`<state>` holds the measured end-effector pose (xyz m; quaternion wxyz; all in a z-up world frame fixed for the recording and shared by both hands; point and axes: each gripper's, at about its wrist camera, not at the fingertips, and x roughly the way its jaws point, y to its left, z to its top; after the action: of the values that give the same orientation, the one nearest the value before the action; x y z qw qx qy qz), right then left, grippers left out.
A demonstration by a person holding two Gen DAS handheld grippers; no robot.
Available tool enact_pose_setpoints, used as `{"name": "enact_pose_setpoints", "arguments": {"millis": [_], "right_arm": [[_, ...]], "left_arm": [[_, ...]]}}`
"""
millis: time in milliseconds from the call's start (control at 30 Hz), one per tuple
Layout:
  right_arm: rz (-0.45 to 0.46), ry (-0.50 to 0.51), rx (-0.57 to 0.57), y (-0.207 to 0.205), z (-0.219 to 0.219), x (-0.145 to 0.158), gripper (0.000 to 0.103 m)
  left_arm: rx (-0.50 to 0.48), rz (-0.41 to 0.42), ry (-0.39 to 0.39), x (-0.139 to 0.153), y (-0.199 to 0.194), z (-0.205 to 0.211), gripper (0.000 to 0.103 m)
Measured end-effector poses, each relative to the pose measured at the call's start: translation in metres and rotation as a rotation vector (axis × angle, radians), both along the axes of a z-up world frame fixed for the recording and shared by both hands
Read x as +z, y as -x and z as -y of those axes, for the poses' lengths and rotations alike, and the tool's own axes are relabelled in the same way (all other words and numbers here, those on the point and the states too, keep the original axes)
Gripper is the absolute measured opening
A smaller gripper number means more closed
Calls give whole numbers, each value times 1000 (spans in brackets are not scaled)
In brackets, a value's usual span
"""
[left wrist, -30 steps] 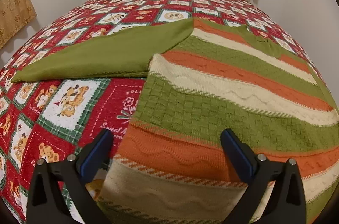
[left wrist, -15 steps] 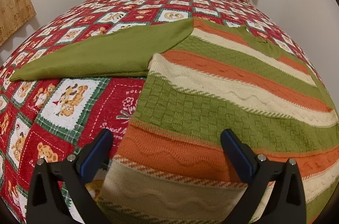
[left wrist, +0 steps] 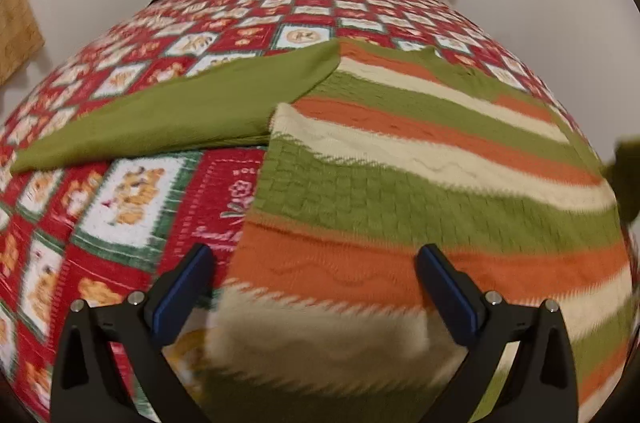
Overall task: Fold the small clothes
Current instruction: 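Grasp the green sleeve cuff with the right gripper and lift it, then fold the held sleeve across the sweater body and release it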
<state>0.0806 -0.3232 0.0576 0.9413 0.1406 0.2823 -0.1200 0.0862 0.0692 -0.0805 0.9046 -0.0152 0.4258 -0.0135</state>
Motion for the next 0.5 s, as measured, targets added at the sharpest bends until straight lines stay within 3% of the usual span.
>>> {"name": "enact_pose_setpoints", "arguments": {"millis": [267,500], "right_arm": [[-43,96,274,-43,-170,-30,9],[-108,164,432,-72,-293,-78,9]], "left_arm": [[85,120,-5,19,18,-54,103],[175,161,-6,6,15,-96,103]]}}
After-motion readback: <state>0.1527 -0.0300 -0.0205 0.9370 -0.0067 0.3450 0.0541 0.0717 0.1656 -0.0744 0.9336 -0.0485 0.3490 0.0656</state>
